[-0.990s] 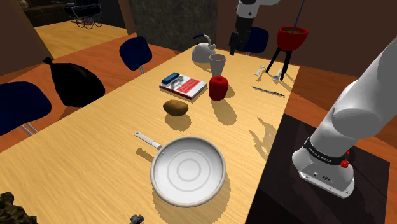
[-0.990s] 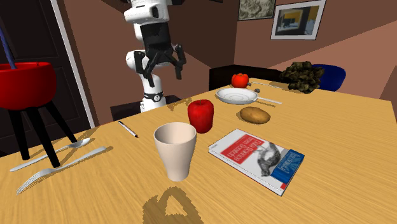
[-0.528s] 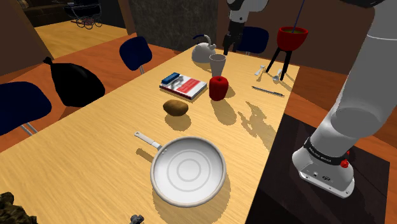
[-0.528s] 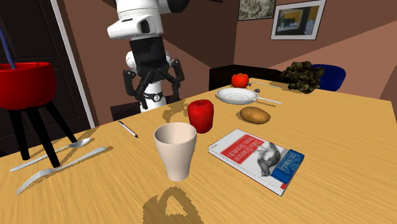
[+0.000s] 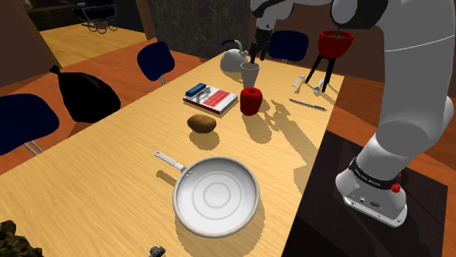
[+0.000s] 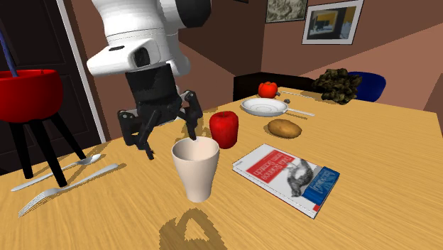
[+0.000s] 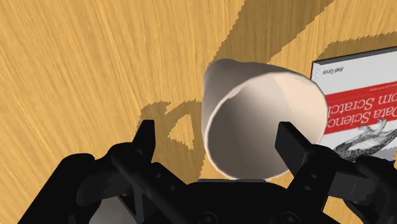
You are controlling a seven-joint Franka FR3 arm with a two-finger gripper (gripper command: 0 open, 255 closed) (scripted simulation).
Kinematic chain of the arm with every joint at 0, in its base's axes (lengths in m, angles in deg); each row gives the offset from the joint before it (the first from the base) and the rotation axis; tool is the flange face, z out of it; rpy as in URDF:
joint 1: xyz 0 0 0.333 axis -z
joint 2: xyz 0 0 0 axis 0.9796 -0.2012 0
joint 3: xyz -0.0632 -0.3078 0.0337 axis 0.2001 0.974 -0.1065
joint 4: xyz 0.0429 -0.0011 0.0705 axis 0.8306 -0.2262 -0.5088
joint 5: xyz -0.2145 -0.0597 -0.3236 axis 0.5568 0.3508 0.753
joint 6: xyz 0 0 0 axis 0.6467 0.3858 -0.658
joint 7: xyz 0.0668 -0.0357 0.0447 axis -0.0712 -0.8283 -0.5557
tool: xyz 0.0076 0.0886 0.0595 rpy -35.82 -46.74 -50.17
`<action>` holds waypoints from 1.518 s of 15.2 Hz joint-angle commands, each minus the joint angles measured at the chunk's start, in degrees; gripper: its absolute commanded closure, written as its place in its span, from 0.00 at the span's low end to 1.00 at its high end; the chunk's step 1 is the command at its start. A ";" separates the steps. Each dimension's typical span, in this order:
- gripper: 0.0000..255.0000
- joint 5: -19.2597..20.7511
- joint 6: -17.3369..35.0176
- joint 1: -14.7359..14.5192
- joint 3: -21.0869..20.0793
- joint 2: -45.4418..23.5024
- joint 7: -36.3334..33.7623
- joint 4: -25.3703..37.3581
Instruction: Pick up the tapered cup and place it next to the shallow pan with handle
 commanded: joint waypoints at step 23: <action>1.00 -1.18 4.06 0.14 -0.66 -3.38 0.79 -0.79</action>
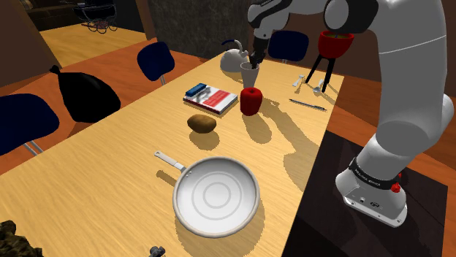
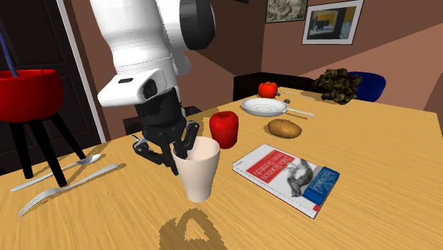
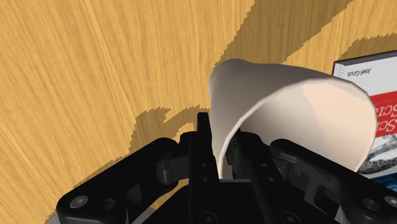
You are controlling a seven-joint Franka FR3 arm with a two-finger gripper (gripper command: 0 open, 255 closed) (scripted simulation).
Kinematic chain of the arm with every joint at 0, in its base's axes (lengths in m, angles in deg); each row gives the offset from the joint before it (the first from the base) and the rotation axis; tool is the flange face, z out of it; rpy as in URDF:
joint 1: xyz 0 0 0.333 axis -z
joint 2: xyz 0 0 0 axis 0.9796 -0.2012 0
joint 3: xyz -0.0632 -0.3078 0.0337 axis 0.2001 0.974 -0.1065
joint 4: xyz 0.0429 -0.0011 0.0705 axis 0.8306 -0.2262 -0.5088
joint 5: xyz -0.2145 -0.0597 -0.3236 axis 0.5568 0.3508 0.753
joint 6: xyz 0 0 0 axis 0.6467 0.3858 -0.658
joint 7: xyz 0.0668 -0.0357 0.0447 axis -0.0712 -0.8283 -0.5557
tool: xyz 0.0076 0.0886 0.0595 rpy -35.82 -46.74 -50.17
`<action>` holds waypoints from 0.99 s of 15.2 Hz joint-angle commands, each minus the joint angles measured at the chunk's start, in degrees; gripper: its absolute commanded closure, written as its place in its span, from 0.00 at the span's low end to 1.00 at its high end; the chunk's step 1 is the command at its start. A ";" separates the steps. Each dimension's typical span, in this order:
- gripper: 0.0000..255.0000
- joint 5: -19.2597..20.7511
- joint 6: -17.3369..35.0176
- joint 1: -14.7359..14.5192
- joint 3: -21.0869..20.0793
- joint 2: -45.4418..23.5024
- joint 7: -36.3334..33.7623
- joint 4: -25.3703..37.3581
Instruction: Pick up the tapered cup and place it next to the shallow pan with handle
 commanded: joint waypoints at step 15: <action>1.00 1.35 -8.39 0.24 0.65 2.38 -1.92 6.21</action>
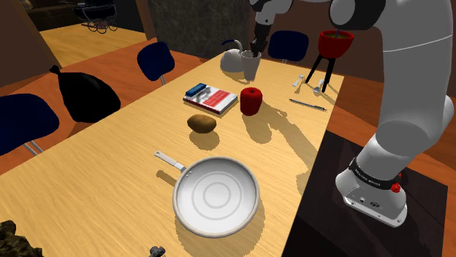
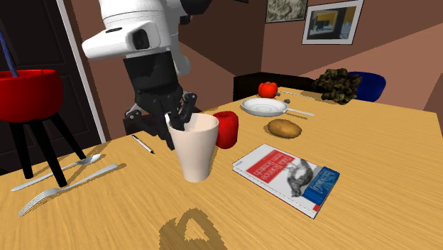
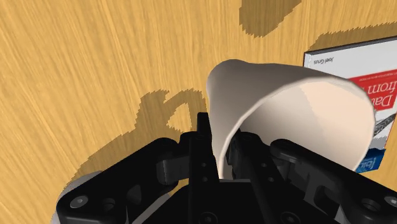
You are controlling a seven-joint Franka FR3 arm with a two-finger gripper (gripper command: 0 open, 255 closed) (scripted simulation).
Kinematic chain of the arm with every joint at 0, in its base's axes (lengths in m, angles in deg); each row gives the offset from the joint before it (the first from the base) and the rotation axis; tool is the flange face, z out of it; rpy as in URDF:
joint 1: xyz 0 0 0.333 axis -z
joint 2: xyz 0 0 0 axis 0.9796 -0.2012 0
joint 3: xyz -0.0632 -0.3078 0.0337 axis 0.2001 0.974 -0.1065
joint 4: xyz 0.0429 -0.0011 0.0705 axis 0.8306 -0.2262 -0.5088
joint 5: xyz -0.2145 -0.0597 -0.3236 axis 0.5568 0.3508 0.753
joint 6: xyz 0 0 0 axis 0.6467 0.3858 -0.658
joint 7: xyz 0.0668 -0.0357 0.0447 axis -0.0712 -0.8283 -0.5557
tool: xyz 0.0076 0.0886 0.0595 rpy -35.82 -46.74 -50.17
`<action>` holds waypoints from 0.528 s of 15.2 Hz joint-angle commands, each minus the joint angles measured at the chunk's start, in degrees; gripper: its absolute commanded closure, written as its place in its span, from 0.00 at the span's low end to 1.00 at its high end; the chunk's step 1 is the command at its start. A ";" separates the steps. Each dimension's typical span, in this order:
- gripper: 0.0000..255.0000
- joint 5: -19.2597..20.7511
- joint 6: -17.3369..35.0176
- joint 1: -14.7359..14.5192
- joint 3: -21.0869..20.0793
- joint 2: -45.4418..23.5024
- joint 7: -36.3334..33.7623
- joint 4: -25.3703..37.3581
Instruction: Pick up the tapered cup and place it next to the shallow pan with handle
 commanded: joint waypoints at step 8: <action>1.00 0.48 -6.67 0.55 0.20 0.26 -1.33 6.57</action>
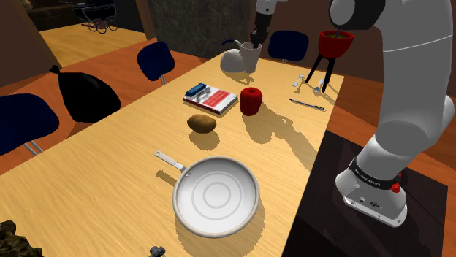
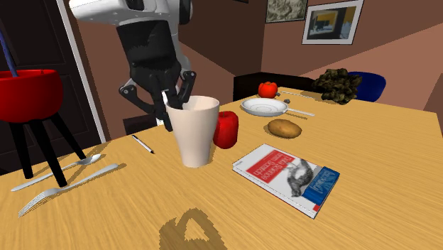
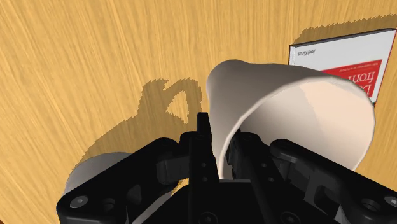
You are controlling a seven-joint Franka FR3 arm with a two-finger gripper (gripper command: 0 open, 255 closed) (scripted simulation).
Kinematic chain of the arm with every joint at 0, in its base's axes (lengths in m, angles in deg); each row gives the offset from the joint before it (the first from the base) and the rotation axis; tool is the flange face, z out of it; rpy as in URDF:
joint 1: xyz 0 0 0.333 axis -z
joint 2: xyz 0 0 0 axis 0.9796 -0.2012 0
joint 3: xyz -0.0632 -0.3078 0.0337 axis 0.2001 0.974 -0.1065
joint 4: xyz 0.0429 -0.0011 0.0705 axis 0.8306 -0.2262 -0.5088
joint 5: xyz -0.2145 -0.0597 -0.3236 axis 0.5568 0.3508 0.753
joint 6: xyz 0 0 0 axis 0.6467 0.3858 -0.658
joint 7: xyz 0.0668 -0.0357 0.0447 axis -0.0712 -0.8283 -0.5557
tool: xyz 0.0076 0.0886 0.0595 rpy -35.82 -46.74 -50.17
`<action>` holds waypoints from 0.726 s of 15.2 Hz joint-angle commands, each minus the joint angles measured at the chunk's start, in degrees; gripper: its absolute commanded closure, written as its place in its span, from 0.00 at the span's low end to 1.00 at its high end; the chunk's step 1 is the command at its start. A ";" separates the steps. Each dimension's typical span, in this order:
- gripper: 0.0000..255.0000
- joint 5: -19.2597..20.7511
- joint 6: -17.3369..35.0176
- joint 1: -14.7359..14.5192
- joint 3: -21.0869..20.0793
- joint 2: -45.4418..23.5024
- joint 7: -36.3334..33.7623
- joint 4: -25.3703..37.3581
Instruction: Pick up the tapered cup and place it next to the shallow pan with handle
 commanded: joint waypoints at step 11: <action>1.00 0.04 -9.83 1.35 0.05 -1.12 -1.71 11.16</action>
